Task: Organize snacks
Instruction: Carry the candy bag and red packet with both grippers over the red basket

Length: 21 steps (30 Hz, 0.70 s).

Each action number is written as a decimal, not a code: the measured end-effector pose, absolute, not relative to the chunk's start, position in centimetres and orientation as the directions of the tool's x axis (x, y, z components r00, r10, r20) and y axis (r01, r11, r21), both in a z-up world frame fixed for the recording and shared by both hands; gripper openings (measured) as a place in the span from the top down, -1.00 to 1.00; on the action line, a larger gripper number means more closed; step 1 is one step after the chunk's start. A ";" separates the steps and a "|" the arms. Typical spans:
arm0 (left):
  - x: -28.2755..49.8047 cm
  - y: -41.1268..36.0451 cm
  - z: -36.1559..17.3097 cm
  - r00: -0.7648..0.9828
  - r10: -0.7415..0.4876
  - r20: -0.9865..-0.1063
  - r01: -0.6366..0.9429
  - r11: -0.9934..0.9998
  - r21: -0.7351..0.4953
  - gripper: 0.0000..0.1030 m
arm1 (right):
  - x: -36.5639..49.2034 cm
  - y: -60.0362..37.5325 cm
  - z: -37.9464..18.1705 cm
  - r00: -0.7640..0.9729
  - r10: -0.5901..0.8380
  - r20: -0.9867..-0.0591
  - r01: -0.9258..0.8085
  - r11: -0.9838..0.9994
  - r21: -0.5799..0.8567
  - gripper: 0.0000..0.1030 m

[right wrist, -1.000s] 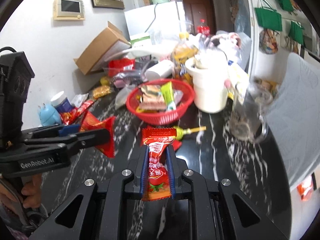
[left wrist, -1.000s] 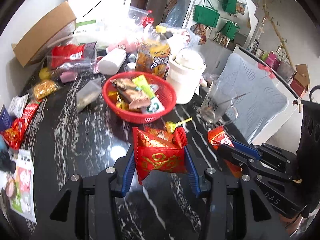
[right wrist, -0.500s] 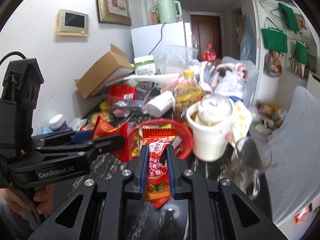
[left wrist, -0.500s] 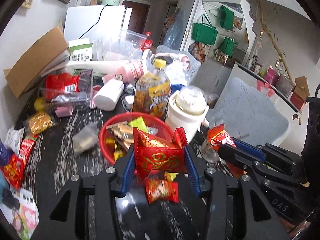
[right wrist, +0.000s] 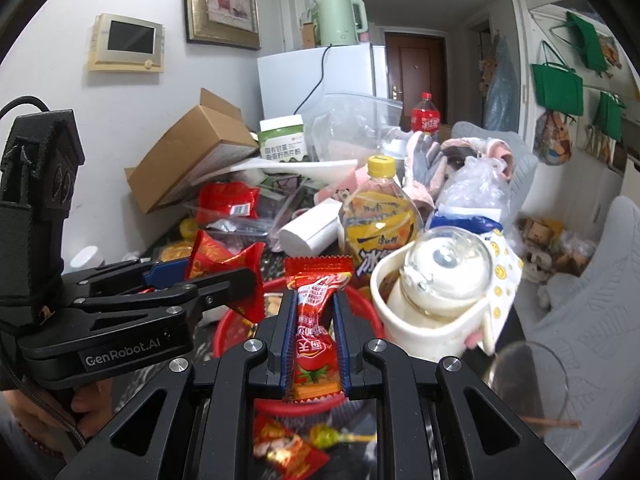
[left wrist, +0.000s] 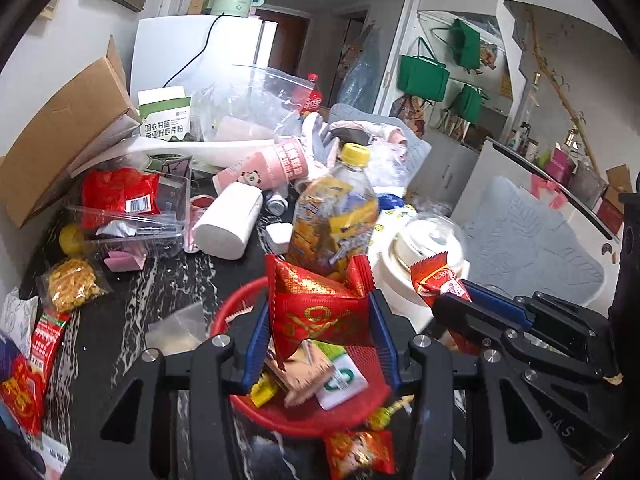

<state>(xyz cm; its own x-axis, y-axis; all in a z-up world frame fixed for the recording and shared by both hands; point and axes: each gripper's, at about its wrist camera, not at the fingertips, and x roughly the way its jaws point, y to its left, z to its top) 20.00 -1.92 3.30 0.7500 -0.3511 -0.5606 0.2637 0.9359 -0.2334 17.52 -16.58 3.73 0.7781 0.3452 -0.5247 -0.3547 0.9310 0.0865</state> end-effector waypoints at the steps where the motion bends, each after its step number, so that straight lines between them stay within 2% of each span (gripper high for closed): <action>1: 20.5 -1.8 3.1 0.751 -0.351 -0.559 0.262 0.936 -0.236 0.12 | 18.2 -16.4 3.5 0.776 0.345 -0.528 -0.357 0.930 0.083 0.66; 7: 22.8 -1.3 1.6 0.754 -0.317 -0.575 0.232 0.948 -0.218 0.12 | 21.3 -15.4 1.8 0.759 0.336 -0.557 -0.356 0.931 0.076 0.66; 21: 25.2 -1.7 -2.4 0.702 -0.225 -0.676 0.177 0.974 -0.141 0.12 | 24.5 -14.4 -3.3 0.685 0.277 -0.674 -0.332 0.942 0.050 0.65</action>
